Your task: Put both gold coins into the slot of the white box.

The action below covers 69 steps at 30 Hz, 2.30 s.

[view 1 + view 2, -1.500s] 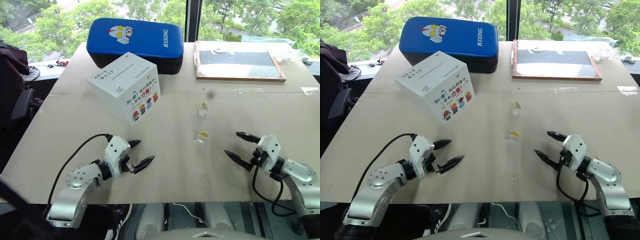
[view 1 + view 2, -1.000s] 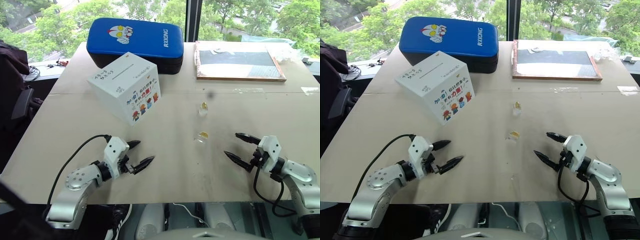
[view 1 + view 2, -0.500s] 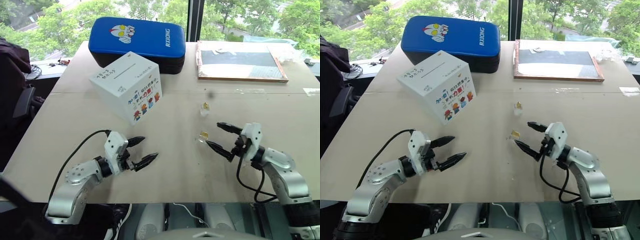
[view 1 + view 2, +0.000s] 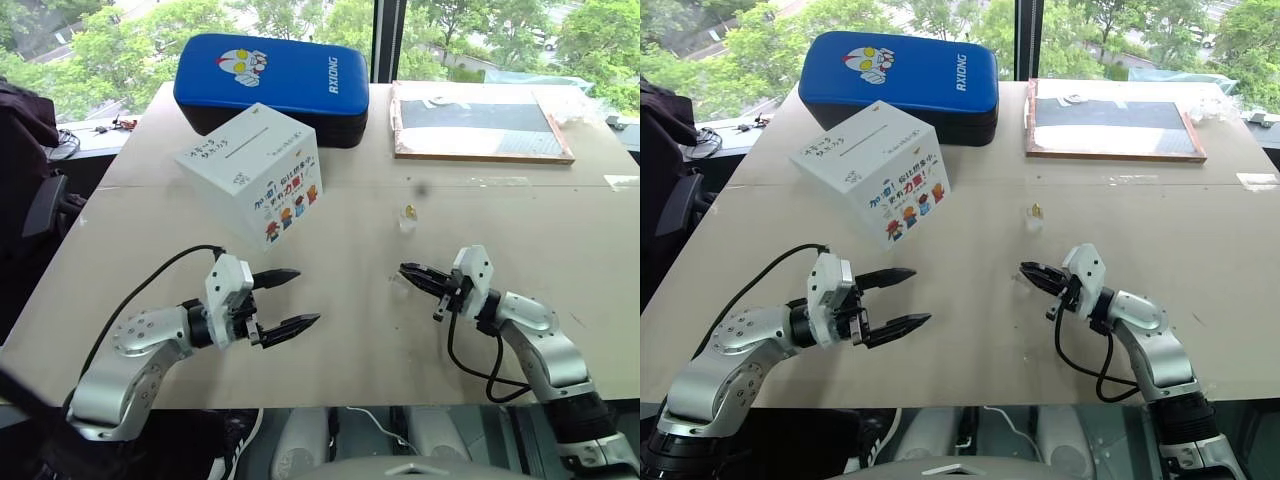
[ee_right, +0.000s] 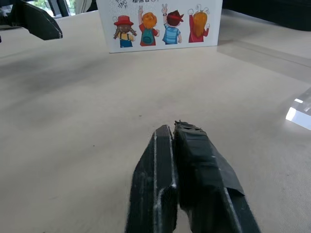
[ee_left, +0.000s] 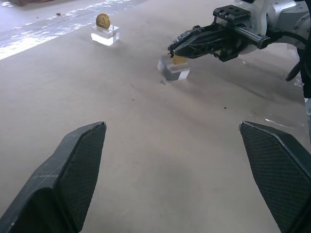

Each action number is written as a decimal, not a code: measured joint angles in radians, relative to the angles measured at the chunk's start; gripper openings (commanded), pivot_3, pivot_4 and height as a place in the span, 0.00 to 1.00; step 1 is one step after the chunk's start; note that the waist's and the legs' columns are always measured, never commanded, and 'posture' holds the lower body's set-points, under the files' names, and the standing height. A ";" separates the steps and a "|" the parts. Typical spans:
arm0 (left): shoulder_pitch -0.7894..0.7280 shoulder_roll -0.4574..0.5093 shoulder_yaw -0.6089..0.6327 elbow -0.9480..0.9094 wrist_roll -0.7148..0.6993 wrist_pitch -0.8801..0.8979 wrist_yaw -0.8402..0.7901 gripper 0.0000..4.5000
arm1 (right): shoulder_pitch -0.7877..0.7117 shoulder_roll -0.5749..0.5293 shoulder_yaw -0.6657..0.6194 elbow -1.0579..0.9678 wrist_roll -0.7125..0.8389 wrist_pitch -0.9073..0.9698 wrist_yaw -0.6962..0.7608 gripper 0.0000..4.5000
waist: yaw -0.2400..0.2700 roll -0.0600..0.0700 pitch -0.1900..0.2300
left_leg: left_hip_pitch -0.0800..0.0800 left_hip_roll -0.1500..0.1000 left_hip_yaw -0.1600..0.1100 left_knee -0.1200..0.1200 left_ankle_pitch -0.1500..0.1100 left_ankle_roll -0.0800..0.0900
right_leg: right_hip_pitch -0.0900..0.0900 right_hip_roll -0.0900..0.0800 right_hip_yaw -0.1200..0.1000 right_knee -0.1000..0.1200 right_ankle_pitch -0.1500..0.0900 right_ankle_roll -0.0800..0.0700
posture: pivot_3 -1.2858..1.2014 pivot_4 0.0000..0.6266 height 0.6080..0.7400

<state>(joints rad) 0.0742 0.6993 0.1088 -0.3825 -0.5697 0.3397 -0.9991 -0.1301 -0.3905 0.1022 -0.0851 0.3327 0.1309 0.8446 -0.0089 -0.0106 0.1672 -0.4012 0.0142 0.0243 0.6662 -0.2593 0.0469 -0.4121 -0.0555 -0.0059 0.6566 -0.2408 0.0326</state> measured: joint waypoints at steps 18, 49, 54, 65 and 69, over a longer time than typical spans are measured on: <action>-0.213 -0.252 -0.001 -0.069 -0.304 0.240 0.247 1.00 | -0.131 0.193 -0.086 -0.265 0.477 0.453 -0.231 0.03 | -0.002 -0.001 0.001 | 0.000 -0.001 -0.002 0.002 0.000 0.000 | 0.000 0.002 -0.001 0.003 0.002 0.004 | 0.52 0.24 1.00; -0.235 -0.355 0.008 -0.056 -0.496 0.287 0.283 0.00 | -0.194 0.227 -0.103 -0.355 0.808 0.628 -0.430 0.15 | -0.003 -0.002 0.001 | -0.001 -0.003 -0.002 0.002 0.000 0.000 | 0.000 0.005 -0.002 0.003 0.002 0.004 | 0.52 0.24 1.00; -0.251 -0.366 0.008 -0.040 -0.495 0.285 0.288 0.00 | -0.198 0.220 -0.099 -0.351 0.820 0.647 -0.427 0.54 | -0.003 -0.002 0.001 | -0.001 -0.003 -0.002 0.002 0.000 0.000 | 0.000 0.005 -0.002 0.003 0.002 0.004 | 0.52 0.24 1.00; -0.297 -0.361 0.048 -0.014 -0.469 0.247 0.334 0.00 | -0.225 0.264 -0.169 -0.308 0.848 0.601 -0.484 0.71 | -0.003 -0.002 0.001 | -0.001 -0.003 -0.002 0.002 0.000 0.000 | 0.000 0.005 -0.002 0.003 0.002 0.004 | 0.52 0.24 1.00; -0.411 -0.238 0.130 0.009 -0.431 0.242 0.384 0.00 | -0.235 0.144 -0.156 -0.297 0.724 0.564 -0.429 0.71 | -0.003 -0.003 0.002 | -0.001 -0.004 -0.002 0.002 0.000 0.000 | 0.000 0.006 -0.003 0.002 0.002 0.004 | 0.52 0.24 1.00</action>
<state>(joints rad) -0.3371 0.4613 0.2392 -0.3730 -1.0002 0.5816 -0.6150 -0.3649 -0.2469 -0.0536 -0.3823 1.0569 0.6952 0.4155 -0.0115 -0.0133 0.1689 -0.4024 0.0105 0.0223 0.6686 -0.2592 0.0472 -0.4120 -0.0495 -0.0085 0.6588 -0.2386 0.0370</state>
